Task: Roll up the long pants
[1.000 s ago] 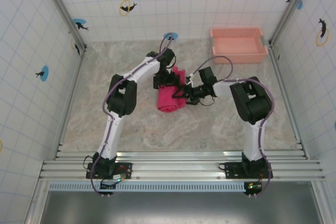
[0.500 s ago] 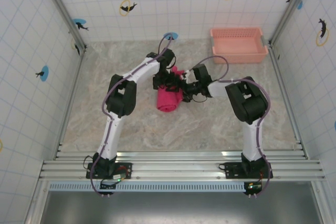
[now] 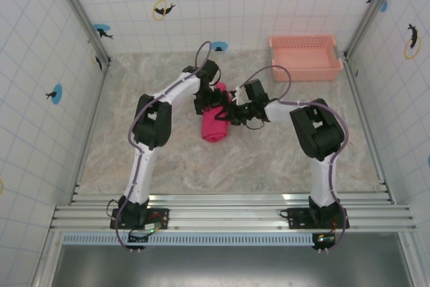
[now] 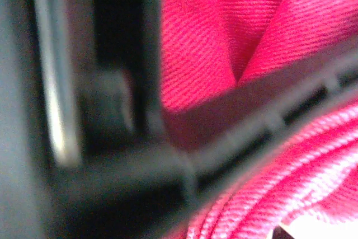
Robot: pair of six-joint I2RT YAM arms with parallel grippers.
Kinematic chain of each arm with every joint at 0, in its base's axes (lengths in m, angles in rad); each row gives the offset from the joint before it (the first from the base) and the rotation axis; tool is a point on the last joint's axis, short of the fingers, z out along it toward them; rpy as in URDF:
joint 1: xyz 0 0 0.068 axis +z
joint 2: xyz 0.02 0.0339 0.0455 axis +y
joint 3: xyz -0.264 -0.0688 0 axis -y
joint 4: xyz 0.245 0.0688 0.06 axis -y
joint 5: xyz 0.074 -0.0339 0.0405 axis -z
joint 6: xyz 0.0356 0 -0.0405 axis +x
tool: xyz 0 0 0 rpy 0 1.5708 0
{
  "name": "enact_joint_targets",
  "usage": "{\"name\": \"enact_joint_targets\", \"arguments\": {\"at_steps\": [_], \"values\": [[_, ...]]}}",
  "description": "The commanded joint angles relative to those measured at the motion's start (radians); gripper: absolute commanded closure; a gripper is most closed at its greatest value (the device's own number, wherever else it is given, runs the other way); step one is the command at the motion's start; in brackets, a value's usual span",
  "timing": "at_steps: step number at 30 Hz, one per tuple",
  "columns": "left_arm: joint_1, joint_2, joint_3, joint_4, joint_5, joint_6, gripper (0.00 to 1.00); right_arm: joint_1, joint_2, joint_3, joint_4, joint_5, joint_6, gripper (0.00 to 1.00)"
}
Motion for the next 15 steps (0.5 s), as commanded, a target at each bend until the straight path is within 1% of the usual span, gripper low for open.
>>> {"name": "enact_joint_targets", "arguments": {"at_steps": [1, 2, 4, 6, 8, 10, 12, 13, 15], "values": [[0.081, -0.001, 0.094, -0.019, 0.142, -0.039, 0.03, -0.032, -0.142, 0.042, -0.132, 0.008, -0.21, 0.99], [0.111, -0.048, 0.132, -0.009, 0.15, -0.046, 0.03, -0.044, -0.164, 0.072, -0.173, 0.0, -0.245, 1.0], [0.164, -0.075, 0.198, 0.022, 0.175, -0.057, 0.03, -0.064, -0.184, 0.153, -0.285, -0.01, -0.31, 1.0], [0.206, -0.095, 0.241, 0.068, 0.224, -0.083, 0.03, -0.081, -0.184, 0.24, -0.368, -0.032, -0.354, 1.0], [0.237, -0.121, 0.248, 0.133, 0.275, -0.109, 0.03, -0.1, -0.189, 0.306, -0.396, -0.04, -0.351, 1.0], [0.257, -0.151, 0.245, 0.149, 0.287, -0.098, 0.02, -0.121, -0.196, 0.356, -0.396, -0.027, -0.325, 1.0], [0.274, -0.185, 0.207, 0.19, 0.305, -0.092, 0.03, -0.137, -0.179, 0.408, -0.376, -0.046, -0.29, 1.0], [0.29, -0.2, 0.168, 0.236, 0.336, -0.119, 0.03, -0.141, -0.163, 0.44, -0.385, -0.06, -0.286, 1.0], [0.319, -0.229, 0.052, 0.407, 0.399, -0.223, 0.02, -0.14, -0.144, 0.479, -0.396, -0.092, -0.294, 1.0]]}}
